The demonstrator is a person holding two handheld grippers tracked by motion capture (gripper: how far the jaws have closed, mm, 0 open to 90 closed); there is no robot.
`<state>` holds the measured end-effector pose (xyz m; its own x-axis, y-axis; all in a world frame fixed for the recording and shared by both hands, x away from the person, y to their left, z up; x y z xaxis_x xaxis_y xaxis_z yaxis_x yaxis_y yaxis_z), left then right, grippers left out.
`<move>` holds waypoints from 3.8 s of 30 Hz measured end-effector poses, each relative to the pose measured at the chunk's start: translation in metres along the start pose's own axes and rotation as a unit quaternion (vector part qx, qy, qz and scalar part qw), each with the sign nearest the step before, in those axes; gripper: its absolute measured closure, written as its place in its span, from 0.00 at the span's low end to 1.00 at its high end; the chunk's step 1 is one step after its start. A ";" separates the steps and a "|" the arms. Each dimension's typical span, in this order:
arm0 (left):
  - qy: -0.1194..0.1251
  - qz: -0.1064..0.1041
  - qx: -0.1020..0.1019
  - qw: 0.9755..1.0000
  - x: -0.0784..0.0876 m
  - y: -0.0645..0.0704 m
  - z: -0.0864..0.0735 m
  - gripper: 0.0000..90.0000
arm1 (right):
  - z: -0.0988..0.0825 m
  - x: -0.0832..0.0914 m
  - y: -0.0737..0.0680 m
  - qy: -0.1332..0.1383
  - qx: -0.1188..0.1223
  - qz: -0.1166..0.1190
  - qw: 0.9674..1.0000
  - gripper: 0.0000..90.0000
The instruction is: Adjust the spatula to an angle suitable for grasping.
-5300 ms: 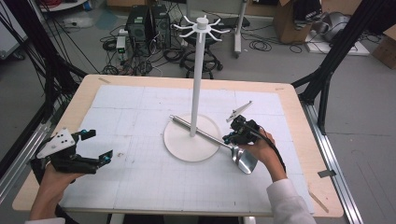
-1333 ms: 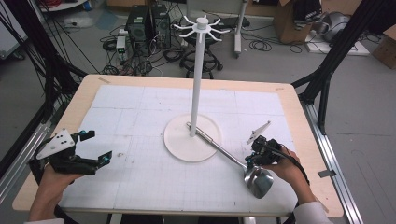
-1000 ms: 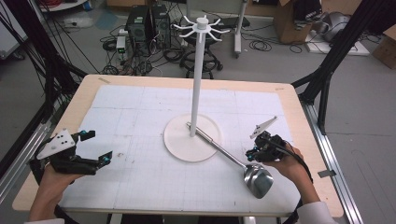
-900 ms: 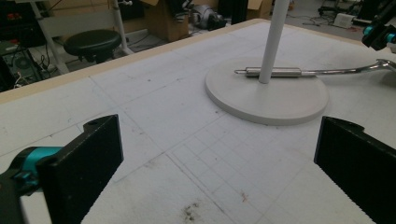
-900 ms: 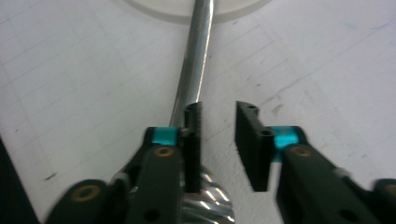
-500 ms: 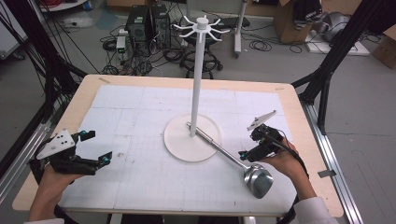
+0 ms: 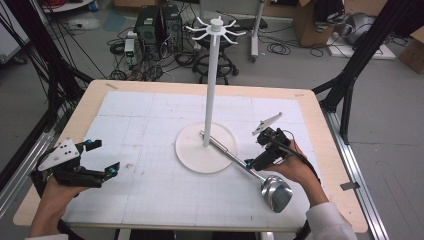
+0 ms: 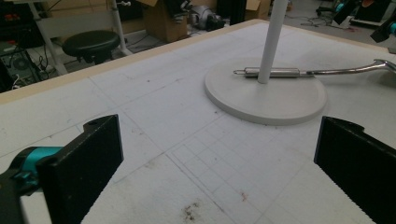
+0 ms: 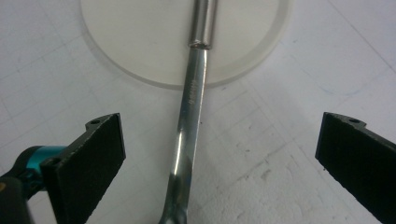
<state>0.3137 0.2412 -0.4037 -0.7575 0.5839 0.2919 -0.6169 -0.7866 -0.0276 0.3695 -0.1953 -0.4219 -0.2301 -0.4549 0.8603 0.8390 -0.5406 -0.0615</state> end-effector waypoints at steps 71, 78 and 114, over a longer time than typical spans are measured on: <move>0.002 -0.003 -0.001 1.000 -0.001 0.001 0.002 0.02 | -0.007 -0.070 -0.004 -0.144 -0.009 0.030 0.989 0.77; 0.003 -0.001 0.000 1.000 0.000 0.001 0.002 0.02 | -0.007 -0.070 -0.001 -0.143 -0.010 0.031 0.989 0.80; 0.001 0.000 -0.002 1.000 0.000 0.000 0.001 0.02 | -0.014 -0.032 0.012 -0.106 -0.017 0.004 0.994 0.83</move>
<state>0.3138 0.2407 -0.4024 -0.7579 0.5846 0.2896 -0.6180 -0.7856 -0.0316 0.3803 -0.1966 -0.4574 -0.1105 -0.3015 0.9470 0.8229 -0.5621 -0.0829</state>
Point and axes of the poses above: each handheld gripper's, and its own axes: x roughly backward along the jaws, z roughly out of its top, y roughly to its right, the point moved 8 cm from there along -x, roughly forward along the jaws, and after that the axes turned 6 degrees about z, right-handed, at the moved point
